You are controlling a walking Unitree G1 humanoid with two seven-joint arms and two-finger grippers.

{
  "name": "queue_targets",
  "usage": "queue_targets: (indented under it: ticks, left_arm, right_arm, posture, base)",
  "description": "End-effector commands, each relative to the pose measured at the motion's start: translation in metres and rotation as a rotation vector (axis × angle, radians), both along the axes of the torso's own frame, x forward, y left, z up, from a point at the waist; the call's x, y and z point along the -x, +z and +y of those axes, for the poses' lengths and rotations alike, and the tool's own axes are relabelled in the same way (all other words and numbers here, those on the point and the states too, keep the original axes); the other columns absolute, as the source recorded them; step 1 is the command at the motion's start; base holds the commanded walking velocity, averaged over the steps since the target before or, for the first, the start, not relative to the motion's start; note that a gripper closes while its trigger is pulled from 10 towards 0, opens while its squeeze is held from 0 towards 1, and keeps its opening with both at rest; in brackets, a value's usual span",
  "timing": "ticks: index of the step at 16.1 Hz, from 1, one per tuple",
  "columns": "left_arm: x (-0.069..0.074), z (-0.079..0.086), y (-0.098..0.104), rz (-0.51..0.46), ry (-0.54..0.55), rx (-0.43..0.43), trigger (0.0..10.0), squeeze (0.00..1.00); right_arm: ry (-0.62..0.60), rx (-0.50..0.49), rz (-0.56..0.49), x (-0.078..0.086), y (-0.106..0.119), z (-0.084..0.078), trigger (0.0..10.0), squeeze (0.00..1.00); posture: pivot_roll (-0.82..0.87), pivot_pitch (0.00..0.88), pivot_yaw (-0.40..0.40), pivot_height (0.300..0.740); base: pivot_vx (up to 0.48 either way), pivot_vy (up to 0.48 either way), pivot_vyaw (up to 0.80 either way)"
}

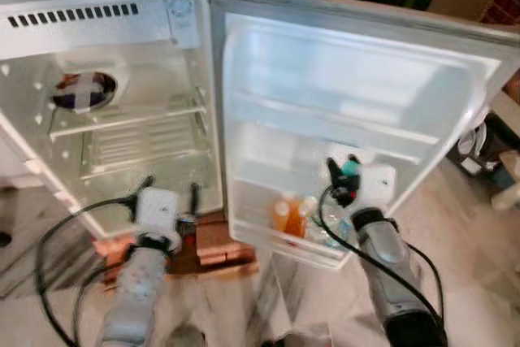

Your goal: Restocking fridge

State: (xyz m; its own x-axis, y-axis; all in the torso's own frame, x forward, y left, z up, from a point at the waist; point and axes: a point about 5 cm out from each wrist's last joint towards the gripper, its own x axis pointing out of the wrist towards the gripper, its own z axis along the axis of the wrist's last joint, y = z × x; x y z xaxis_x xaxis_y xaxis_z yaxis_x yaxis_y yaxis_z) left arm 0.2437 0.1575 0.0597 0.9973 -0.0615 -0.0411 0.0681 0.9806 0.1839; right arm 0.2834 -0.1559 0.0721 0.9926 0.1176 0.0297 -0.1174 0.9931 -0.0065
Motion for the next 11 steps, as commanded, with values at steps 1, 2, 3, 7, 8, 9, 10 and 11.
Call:
queue_targets:
  ticks: [1,2,3,7,8,9,10,11]
  left_arm:
    - [0.004,0.009,-0.001,0.011,0.014,-0.026,10.0,0.00]
    - [0.007,0.010,-0.002,0.015,0.017,-0.018,10.0,0.00]
    - [0.012,0.012,-0.003,0.022,0.022,-0.014,10.0,0.00]
    - [0.024,0.019,-0.005,0.035,0.057,-0.014,10.0,0.00]
    - [0.024,0.019,-0.004,0.034,0.057,-0.015,10.0,0.00]
    - [0.022,0.018,-0.004,0.029,0.051,-0.019,10.0,0.00]
    - [0.021,0.018,-0.003,0.025,0.050,-0.019,10.0,0.00]
    - [0.019,0.018,-0.002,0.022,0.051,-0.018,10.0,0.00]
  right_arm:
    - [-0.009,-0.004,-0.028,-0.002,0.007,0.000,10.0,0.00]
    - [-0.010,-0.004,-0.028,-0.001,0.007,0.000,10.0,0.00]
    - [-0.018,-0.006,-0.028,0.001,0.007,-0.002,10.0,0.00]
    - [-0.025,-0.020,-0.030,0.007,0.006,-0.001,10.0,0.00]
    - [-0.019,-0.019,-0.031,0.006,0.007,0.000,10.0,0.00]
    - [-0.006,-0.023,-0.037,0.005,0.009,0.003,10.0,0.00]
    - [0.002,-0.019,-0.043,0.003,0.011,0.004,10.0,0.00]
    - [0.009,-0.015,-0.051,0.001,0.014,0.006,10.0,0.00]
  posture:
    - [0.18,0.087,-0.065,0.740]
    - [0.18,0.087,-0.065,0.740]
    - [0.18,0.092,-0.067,0.740]
    - [0.18,0.106,-0.067,0.740]
    - [0.18,0.108,-0.070,0.740]
    - [0.19,0.108,-0.071,0.740]
    - [0.18,0.110,-0.075,0.740]
    - [0.18,0.112,-0.077,0.740]
  base:
    - [0.000,0.000,0.00]
    - [0.000,0.000,0.00]
    - [0.000,0.000,0.00]
    - [0.000,0.000,0.00]
    - [0.000,0.000,0.00]
    - [0.000,0.000,0.00]
    - [0.000,0.000,0.00]
    - [0.000,0.000,0.00]
